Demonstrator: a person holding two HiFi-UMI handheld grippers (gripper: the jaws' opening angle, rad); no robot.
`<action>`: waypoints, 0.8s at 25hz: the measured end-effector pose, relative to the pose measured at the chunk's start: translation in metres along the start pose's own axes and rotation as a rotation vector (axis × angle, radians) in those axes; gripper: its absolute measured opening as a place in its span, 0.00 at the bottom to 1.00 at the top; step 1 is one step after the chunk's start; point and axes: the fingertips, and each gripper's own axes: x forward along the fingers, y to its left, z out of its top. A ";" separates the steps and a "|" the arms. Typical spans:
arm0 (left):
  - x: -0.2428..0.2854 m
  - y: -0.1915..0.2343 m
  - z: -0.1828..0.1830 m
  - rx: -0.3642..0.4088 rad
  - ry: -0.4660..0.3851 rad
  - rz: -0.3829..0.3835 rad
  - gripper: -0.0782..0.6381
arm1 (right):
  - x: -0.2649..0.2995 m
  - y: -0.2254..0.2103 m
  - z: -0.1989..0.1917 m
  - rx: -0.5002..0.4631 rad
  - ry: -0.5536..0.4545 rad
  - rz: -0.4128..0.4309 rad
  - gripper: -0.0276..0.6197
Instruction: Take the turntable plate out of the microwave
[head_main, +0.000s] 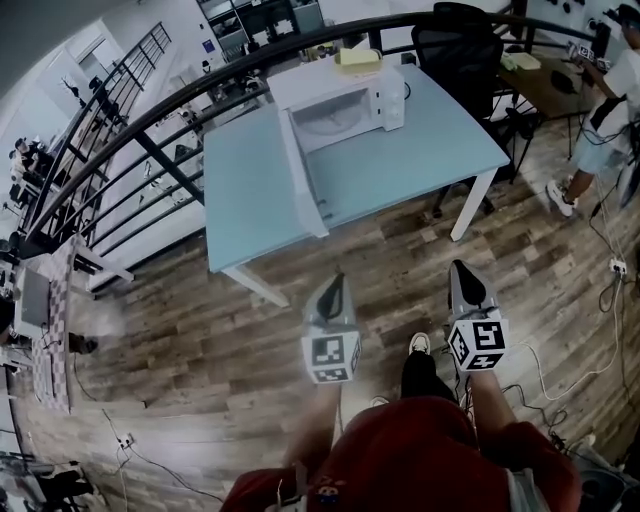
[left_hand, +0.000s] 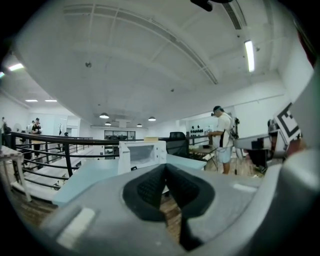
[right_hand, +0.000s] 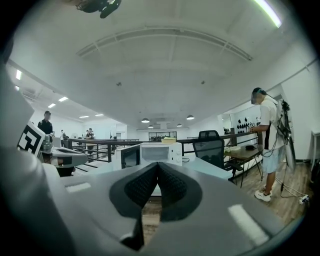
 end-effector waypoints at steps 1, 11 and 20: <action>0.010 -0.002 0.002 0.005 0.001 -0.003 0.10 | 0.008 -0.009 0.000 0.004 0.001 -0.002 0.04; 0.121 -0.016 0.029 0.016 0.005 0.025 0.10 | 0.093 -0.090 0.017 0.022 0.003 0.017 0.04; 0.220 -0.033 0.040 0.032 0.013 0.057 0.11 | 0.163 -0.174 0.022 0.057 0.005 0.035 0.04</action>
